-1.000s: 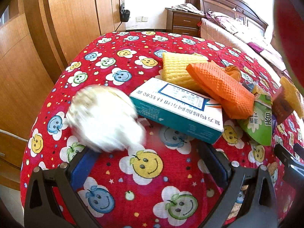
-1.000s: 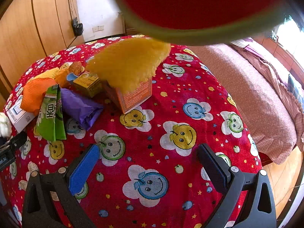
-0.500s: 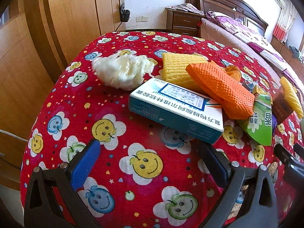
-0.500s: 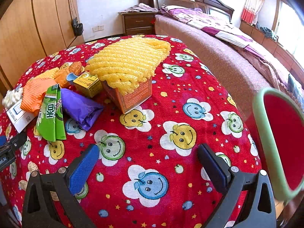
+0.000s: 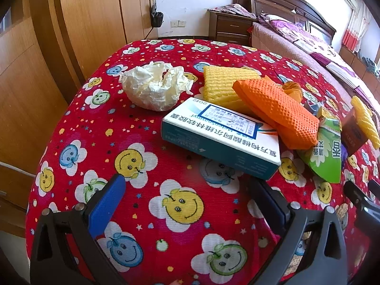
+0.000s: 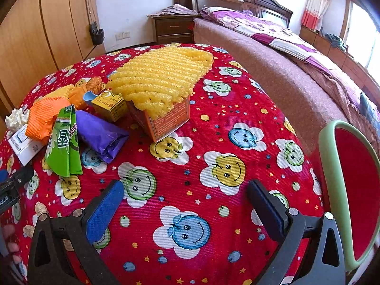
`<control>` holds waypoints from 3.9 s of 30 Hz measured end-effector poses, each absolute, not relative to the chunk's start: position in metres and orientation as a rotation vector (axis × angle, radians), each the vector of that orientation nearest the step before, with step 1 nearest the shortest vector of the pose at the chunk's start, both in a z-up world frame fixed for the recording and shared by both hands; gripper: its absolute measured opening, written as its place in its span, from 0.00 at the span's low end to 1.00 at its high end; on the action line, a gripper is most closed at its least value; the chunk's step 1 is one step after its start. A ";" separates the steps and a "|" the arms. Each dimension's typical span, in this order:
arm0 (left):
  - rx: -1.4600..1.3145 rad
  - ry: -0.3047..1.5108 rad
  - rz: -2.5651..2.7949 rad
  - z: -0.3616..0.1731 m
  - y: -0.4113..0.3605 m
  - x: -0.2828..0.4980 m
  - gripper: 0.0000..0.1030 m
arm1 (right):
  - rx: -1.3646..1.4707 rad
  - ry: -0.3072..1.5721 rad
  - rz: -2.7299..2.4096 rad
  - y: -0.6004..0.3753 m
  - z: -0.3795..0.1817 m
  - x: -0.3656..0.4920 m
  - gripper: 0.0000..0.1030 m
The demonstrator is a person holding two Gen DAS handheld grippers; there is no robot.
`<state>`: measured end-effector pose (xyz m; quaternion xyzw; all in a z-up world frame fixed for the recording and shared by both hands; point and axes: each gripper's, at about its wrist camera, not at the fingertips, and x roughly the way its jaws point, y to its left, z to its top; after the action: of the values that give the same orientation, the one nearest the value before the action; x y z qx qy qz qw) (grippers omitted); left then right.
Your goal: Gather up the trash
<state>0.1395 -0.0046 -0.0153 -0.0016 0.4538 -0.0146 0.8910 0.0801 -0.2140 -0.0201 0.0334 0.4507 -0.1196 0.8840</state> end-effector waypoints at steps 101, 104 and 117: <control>-0.004 0.942 -0.056 -0.017 -0.003 0.106 0.99 | 0.057 0.942 -0.212 -0.210 -0.018 0.059 1.00; -0.004 0.943 -0.056 -0.017 -0.003 0.106 0.99 | 0.057 0.942 -0.212 -0.211 -0.018 0.060 1.00; -0.010 0.945 -0.055 -0.016 -0.001 0.104 0.99 | 0.061 0.942 -0.223 -0.212 -0.018 0.063 1.00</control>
<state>0.1041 -0.0011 -0.0156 -0.0048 0.4550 -0.0263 0.8901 0.0635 -0.2121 -0.0179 0.0293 0.4528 -0.1071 0.8847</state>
